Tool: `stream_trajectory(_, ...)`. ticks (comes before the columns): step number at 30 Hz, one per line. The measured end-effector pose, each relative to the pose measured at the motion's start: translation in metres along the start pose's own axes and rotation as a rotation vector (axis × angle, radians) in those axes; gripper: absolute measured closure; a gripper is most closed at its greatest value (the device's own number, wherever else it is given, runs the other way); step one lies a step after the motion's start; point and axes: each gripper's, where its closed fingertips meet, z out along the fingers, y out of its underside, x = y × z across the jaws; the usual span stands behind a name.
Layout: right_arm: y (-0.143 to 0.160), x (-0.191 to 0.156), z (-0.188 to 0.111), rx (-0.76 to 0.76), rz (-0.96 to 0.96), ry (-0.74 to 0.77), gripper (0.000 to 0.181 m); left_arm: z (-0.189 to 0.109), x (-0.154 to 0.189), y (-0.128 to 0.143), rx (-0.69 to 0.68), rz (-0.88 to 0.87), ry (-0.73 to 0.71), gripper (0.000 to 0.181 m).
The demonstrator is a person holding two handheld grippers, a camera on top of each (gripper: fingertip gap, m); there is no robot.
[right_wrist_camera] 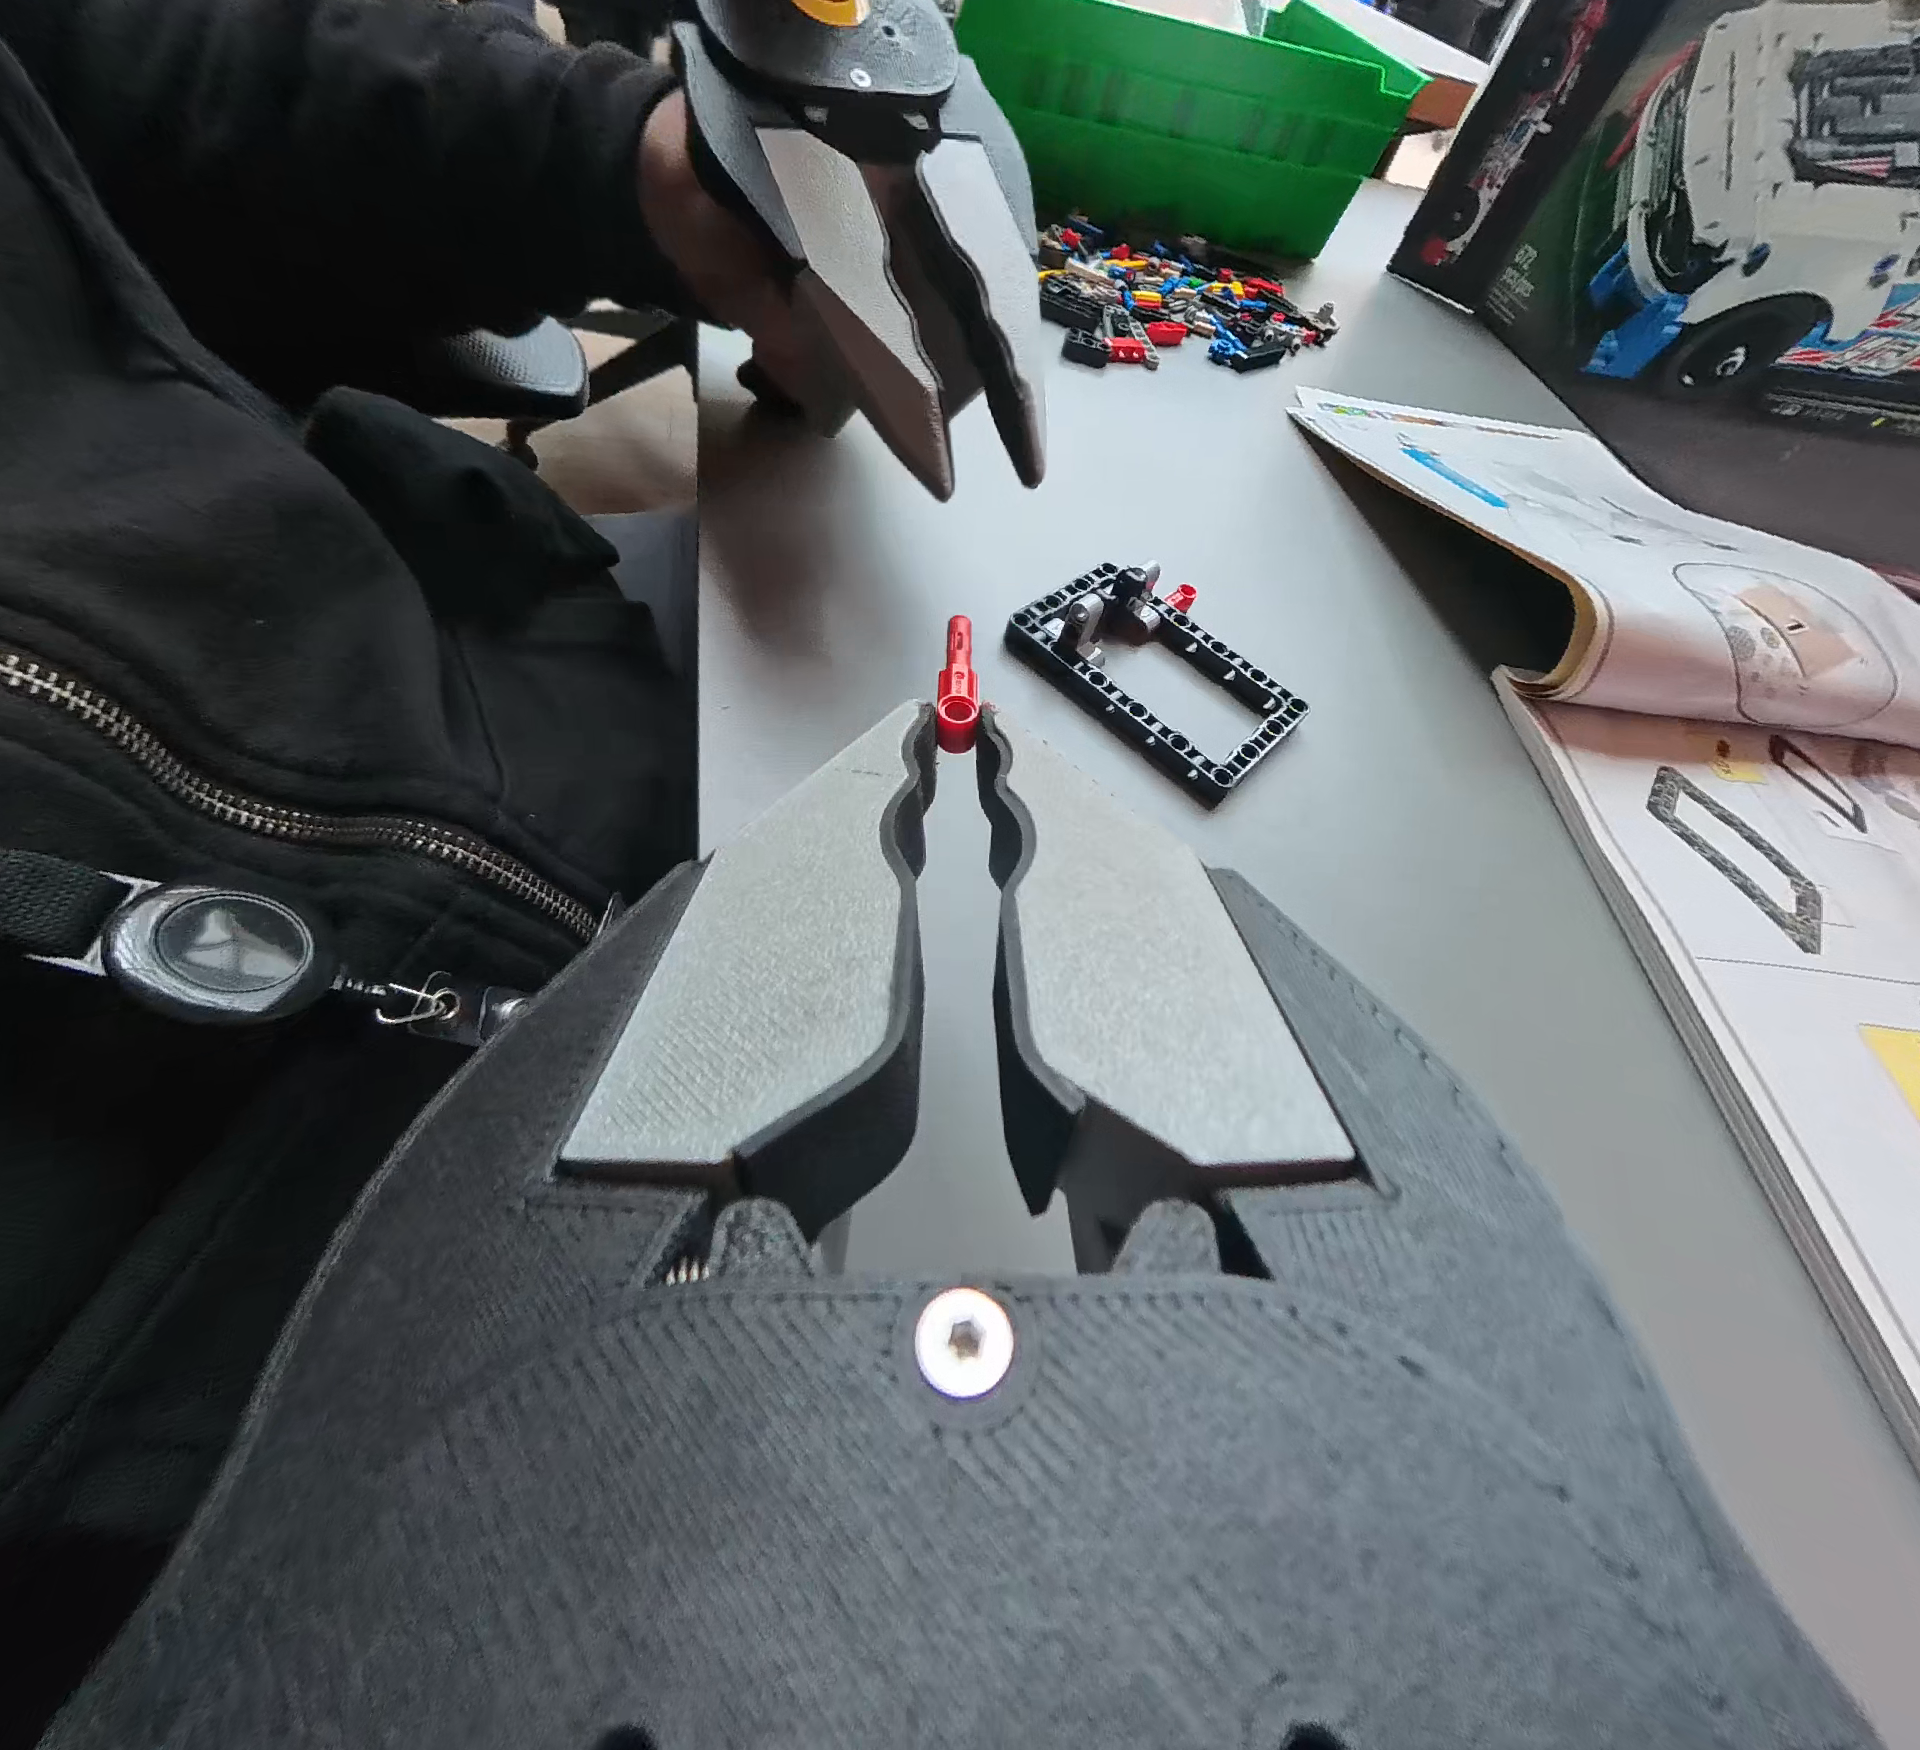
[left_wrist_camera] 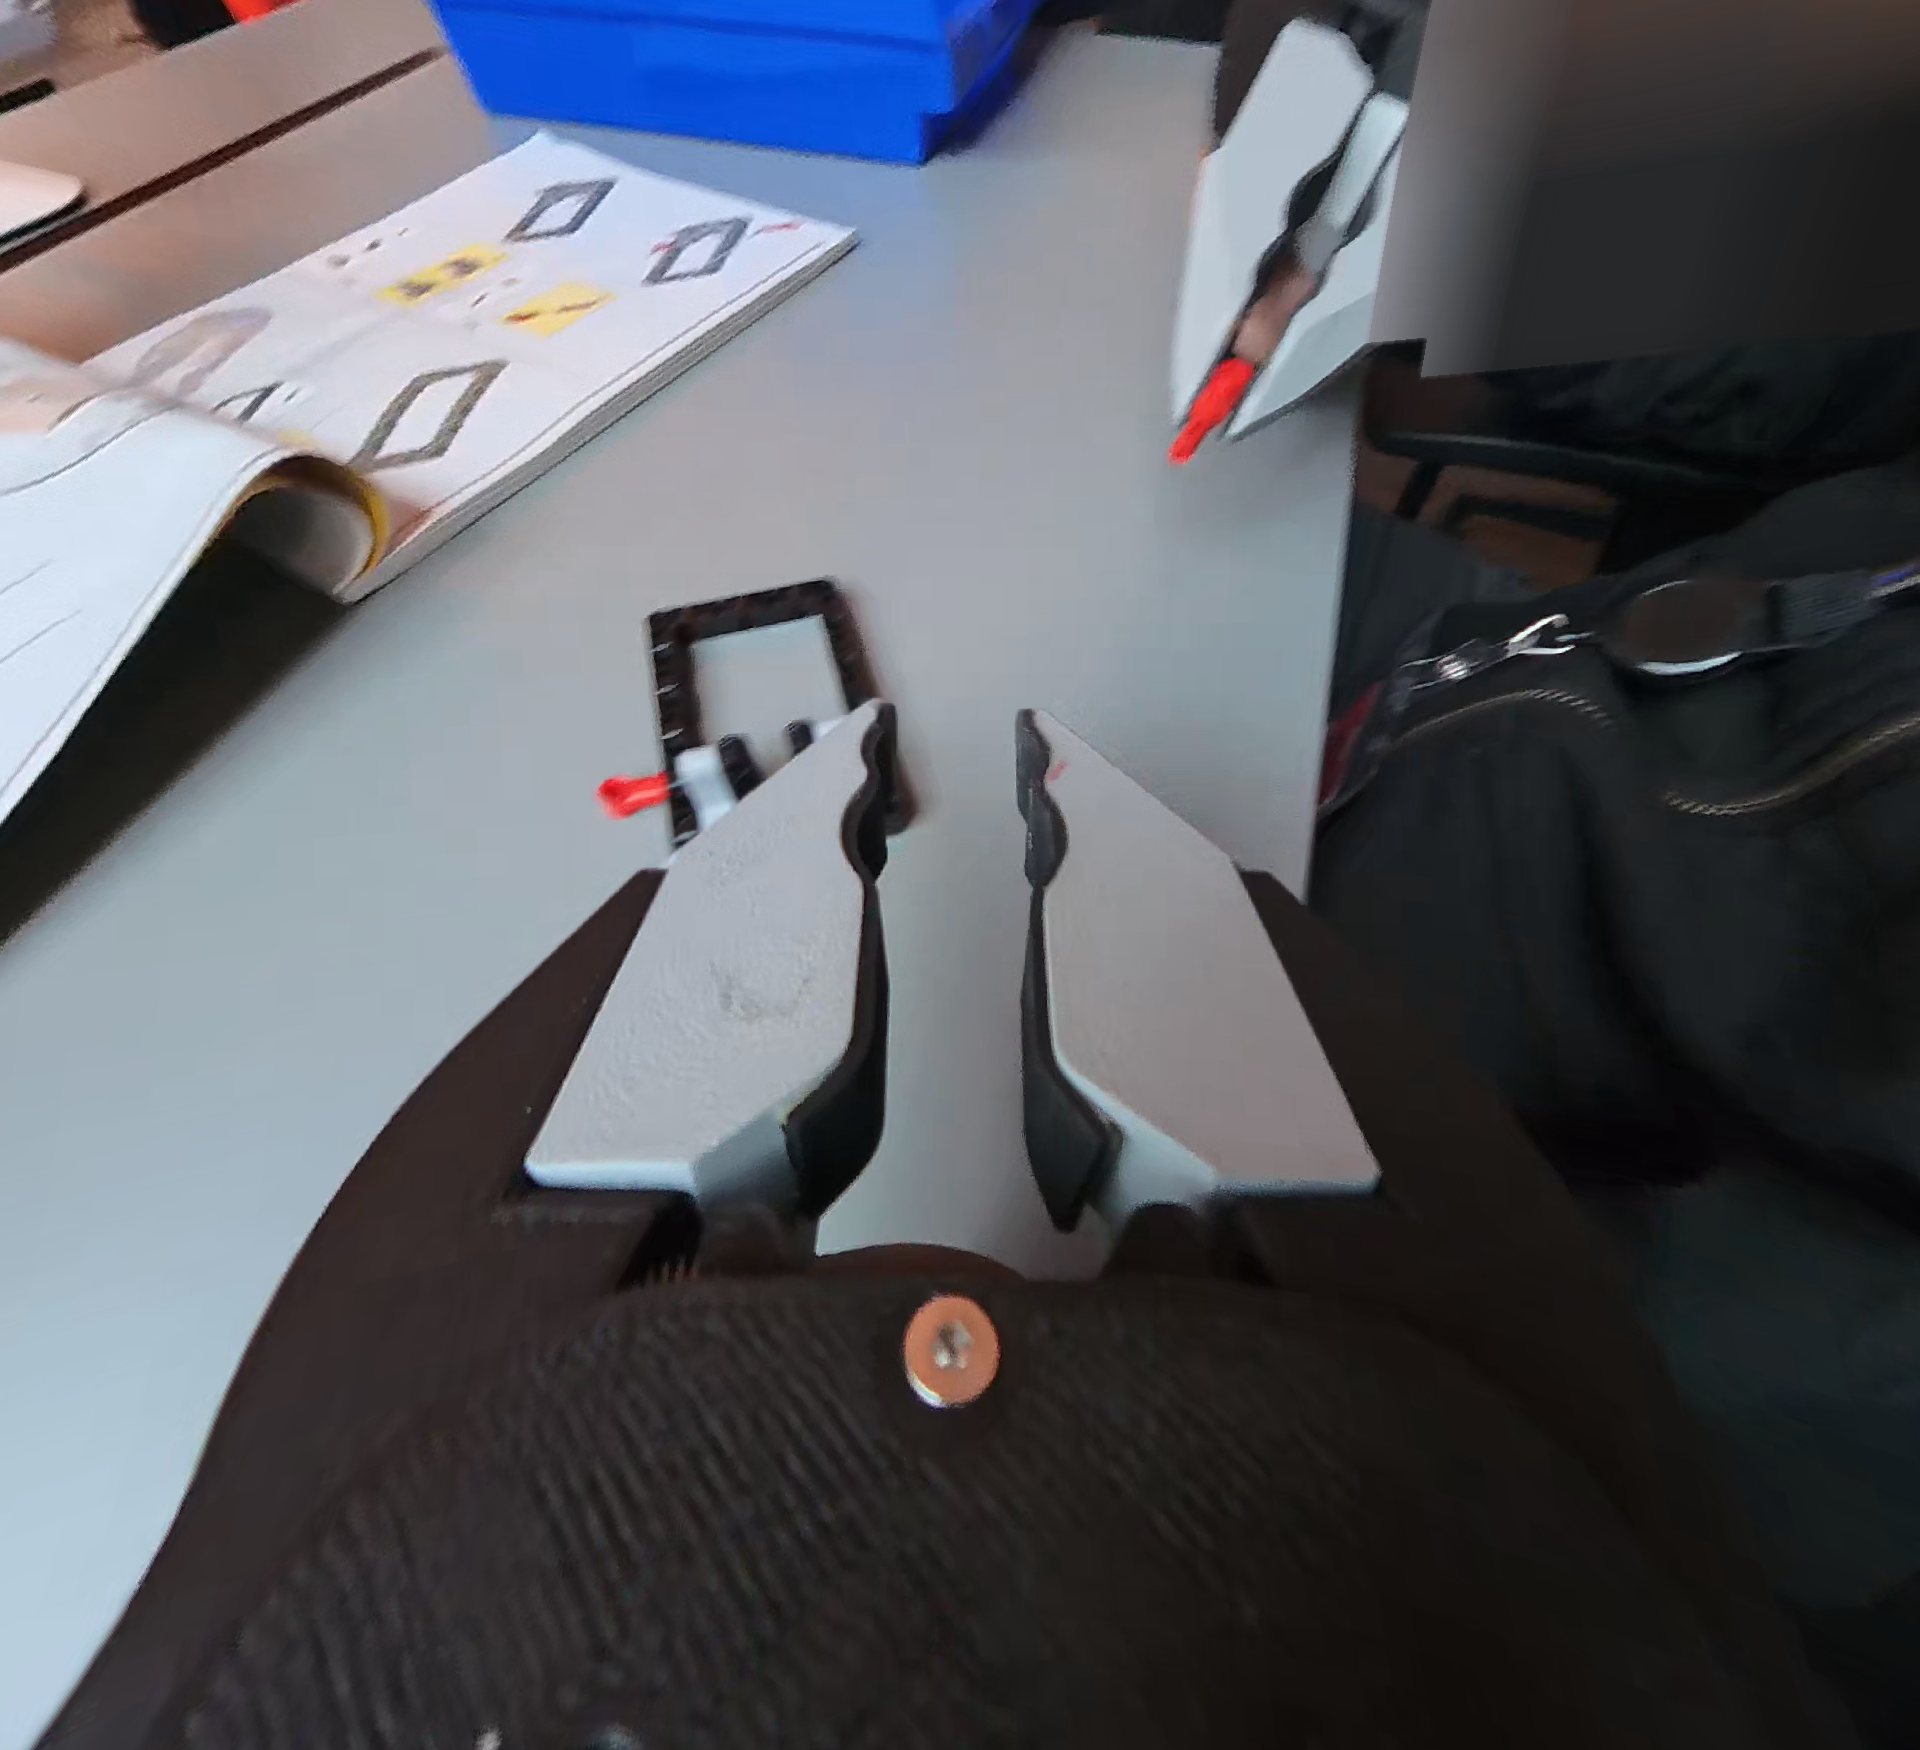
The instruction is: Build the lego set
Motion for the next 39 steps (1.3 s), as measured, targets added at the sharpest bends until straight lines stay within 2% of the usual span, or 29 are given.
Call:
stream_trajectory(3, 0.001, 0.006, 0.0, -0.002, 0.053, 0.005, 0.177, -0.005, -0.014, 0.008, -0.042, 0.027, -0.053, 0.16)
stream_trajectory(10, 0.008, 0.013, 0.005, -0.049, 0.165, -0.014, 0.177, 0.004, -0.005, 0.009, -0.068, 0.083, -0.043, 0.161)
stream_trajectory(14, 0.01, 0.01, 0.011, -0.078, 0.23, -0.053, 0.177, 0.015, 0.008, -0.006, -0.004, 0.1, -0.022, 0.165)
stream_trajectory(17, 0.014, 0.006, 0.014, -0.107, 0.3, -0.088, 0.177, 0.027, 0.026, -0.018, 0.037, 0.246, -0.05, 0.171)
stream_trajectory(22, 0.012, 0.003, 0.015, -0.095, 0.397, -0.125, 0.177, 0.051, 0.036, -0.018, -0.053, 0.557, -0.178, 0.168)
stream_trajectory(25, 0.011, 0.005, 0.013, -0.091, 0.416, -0.107, 0.177, 0.057, 0.034, -0.022, -0.075, 0.697, -0.266, 0.177)
stream_trajectory(27, 0.013, 0.006, 0.012, -0.095, 0.41, -0.08, 0.177, 0.061, 0.033, -0.022, -0.094, 0.765, -0.303, 0.177)
stream_trajectory(32, 0.011, 0.007, 0.006, -0.063, 0.451, -0.084, 0.177, 0.064, 0.034, -0.026, -0.084, 0.888, -0.383, 0.178)
stream_trajectory(39, 0.012, 0.006, 0.007, -0.074, 0.413, -0.056, 0.177, 0.064, 0.035, -0.025, -0.078, 0.867, -0.378, 0.179)
